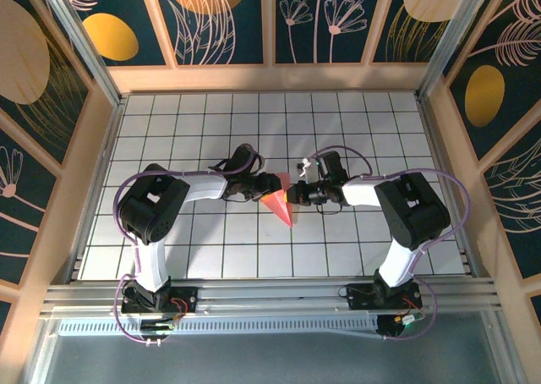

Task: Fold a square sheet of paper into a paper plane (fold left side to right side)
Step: Fourth fold the wing at the center of the table.

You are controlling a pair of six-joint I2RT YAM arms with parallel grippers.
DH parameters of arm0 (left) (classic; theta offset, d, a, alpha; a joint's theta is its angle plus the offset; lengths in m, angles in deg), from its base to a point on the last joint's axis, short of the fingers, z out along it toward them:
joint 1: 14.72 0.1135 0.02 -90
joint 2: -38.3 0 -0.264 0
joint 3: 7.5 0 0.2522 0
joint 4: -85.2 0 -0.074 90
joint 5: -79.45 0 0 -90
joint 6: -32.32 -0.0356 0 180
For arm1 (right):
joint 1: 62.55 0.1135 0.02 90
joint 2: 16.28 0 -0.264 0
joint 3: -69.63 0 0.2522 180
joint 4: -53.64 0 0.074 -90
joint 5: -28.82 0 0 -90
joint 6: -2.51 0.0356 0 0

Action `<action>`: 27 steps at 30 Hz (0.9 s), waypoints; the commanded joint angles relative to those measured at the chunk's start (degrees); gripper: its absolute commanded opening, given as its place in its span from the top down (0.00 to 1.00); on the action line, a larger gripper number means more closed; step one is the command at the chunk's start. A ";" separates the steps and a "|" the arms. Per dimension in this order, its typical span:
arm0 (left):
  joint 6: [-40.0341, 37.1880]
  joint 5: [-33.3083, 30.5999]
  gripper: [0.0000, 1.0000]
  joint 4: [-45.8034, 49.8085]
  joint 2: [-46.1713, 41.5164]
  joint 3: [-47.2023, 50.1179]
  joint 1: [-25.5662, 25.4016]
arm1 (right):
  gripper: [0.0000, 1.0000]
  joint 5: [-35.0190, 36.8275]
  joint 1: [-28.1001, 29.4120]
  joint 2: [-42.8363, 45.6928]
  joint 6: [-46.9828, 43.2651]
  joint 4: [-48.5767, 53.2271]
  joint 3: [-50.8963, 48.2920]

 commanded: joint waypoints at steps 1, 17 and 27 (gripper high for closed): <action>-1.43 -3.87 0.54 4.40 1.82 0.91 0.27 | 1.00 2.77 0.08 -0.34 -0.31 2.00 1.59; -1.40 -3.88 0.54 4.40 1.74 0.86 0.27 | 1.00 6.47 -0.05 0.00 -0.91 4.32 1.43; -1.51 -3.88 0.54 4.32 1.70 0.95 0.27 | 1.00 6.74 -0.11 -0.68 -1.36 5.07 1.43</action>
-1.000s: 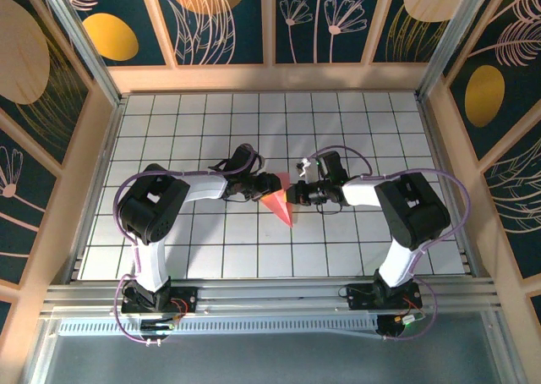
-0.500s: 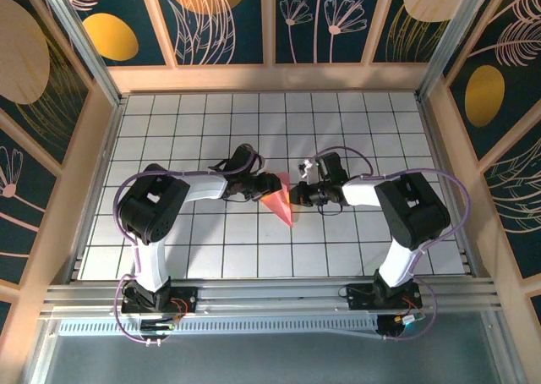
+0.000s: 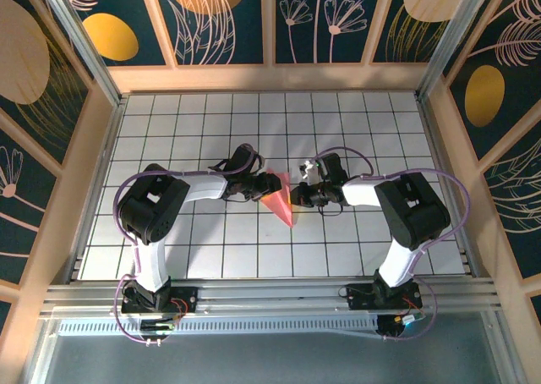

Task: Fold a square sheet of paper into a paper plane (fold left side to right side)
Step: Fourth fold the wing at the center of the table.

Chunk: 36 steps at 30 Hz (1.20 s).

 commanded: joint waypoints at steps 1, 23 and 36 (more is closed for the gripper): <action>-1.44 -3.86 0.54 4.36 1.77 0.95 0.29 | 1.00 0.77 -0.06 -0.80 -1.06 1.61 1.41; -1.08 -2.19 0.48 2.12 -1.44 0.36 0.32 | 1.00 4.90 0.07 -4.47 -1.39 4.90 2.14; -1.56 0.15 0.70 0.84 -5.26 -0.28 0.28 | 1.00 5.12 0.13 -4.59 -0.75 4.39 1.77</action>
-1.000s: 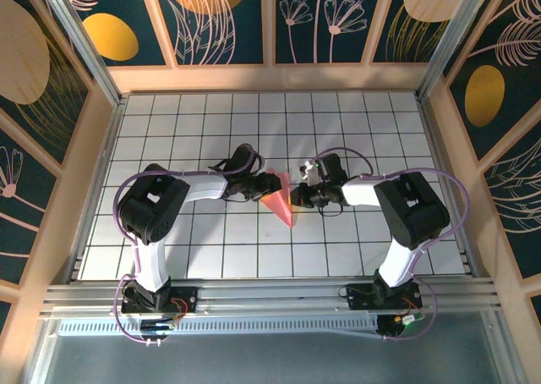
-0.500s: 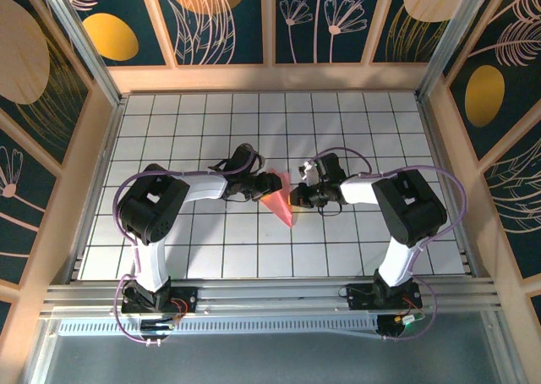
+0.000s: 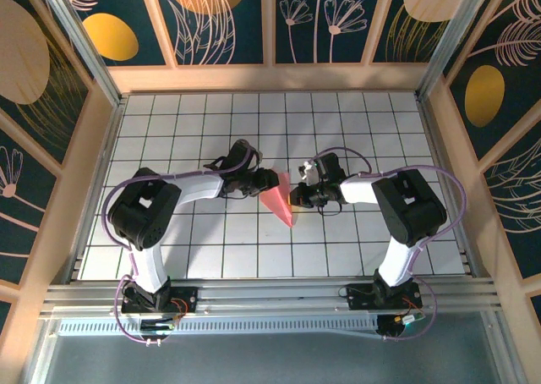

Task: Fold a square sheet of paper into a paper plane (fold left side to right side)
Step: Fourth fold the wing at the center of the table.

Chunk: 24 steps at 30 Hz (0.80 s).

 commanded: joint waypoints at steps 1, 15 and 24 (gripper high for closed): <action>-0.21 3.38 0.76 -2.19 -0.26 -0.37 0.20 | 1.00 4.82 0.12 -2.67 -0.47 2.08 0.13; -0.04 6.83 0.92 -5.16 7.94 -2.43 -0.23 | 1.00 6.30 0.33 -3.21 -1.17 4.26 1.01; -0.40 3.08 0.95 -2.61 8.64 -0.75 -0.21 | 1.00 7.03 0.51 -3.88 -1.61 5.19 1.71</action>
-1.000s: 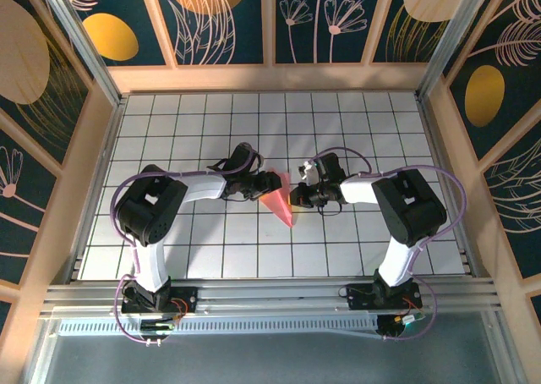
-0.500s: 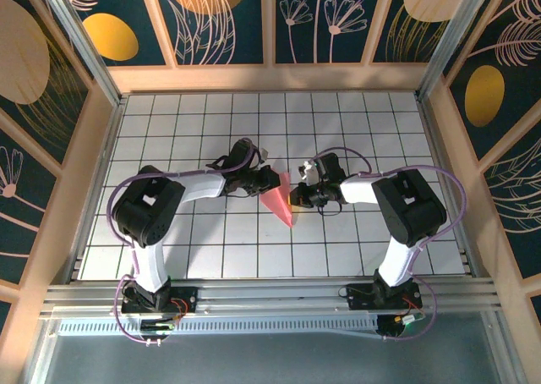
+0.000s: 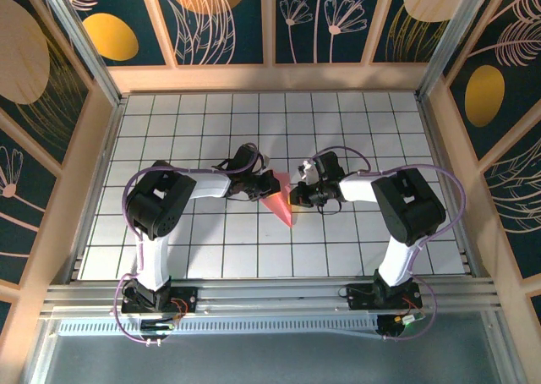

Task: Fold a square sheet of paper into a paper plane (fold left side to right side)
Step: Fourth fold the wing at the center of the table.

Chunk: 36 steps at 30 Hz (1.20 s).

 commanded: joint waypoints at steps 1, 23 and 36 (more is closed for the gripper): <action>-0.53 -2.66 0.95 2.54 0.94 0.97 -0.22 | 1.00 6.97 0.46 -3.27 -1.57 2.67 0.12; -0.61 -5.02 1.00 3.48 2.33 3.01 -0.20 | 0.96 2.05 0.20 0.31 1.24 -0.37 1.50; -0.68 -5.42 1.00 3.74 2.27 3.37 -0.22 | 0.68 5.33 -1.58 9.54 0.79 6.37 3.19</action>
